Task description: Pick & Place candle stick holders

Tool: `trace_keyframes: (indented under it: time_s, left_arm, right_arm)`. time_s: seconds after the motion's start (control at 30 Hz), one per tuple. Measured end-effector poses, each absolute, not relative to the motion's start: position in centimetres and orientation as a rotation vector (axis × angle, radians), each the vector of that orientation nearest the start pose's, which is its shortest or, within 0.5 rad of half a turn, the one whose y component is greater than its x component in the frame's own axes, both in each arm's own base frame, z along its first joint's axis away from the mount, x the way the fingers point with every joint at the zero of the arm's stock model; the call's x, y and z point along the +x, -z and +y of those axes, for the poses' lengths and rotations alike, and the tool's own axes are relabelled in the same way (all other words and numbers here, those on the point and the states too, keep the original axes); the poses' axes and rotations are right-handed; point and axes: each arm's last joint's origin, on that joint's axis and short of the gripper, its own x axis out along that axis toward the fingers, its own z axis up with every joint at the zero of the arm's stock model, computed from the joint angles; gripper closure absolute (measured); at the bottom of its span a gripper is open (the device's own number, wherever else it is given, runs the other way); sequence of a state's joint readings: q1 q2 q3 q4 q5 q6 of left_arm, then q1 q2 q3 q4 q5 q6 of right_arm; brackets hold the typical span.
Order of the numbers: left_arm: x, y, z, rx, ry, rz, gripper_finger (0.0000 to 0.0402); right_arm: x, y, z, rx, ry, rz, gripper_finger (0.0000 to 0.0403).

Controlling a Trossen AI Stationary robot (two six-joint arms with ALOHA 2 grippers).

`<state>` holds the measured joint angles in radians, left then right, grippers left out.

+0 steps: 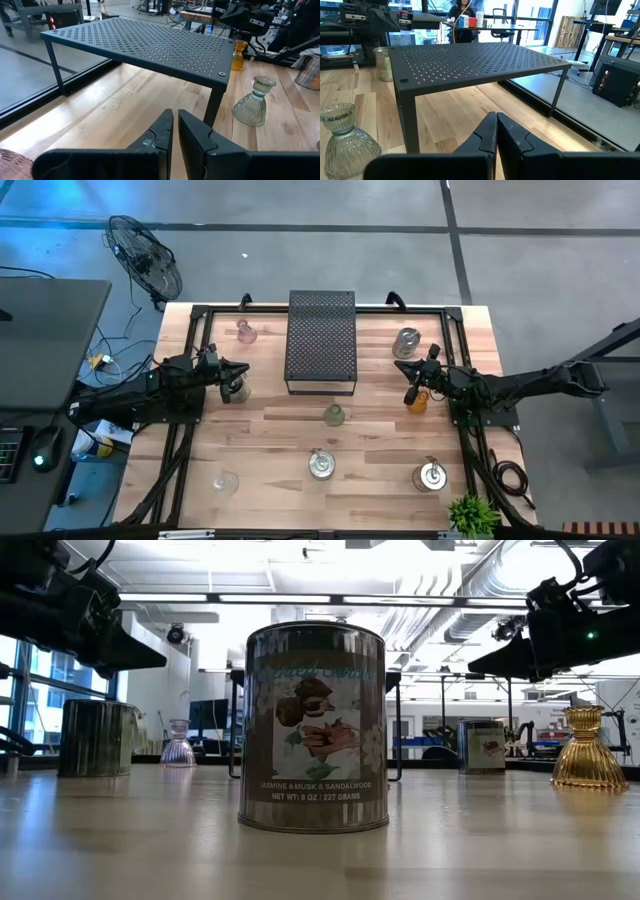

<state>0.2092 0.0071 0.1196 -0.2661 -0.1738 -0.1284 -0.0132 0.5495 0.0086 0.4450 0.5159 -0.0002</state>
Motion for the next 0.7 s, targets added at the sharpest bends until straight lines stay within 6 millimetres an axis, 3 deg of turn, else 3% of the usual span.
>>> trace_keyframes:
  time_s: [0.7]
  left_arm:
    - [8.49,-17.78,2.31,-0.130,-0.392,0.130,0.0376]
  right_arm:
    - [12.82,-15.85,-1.60,-0.016,0.528,0.085,0.0402]
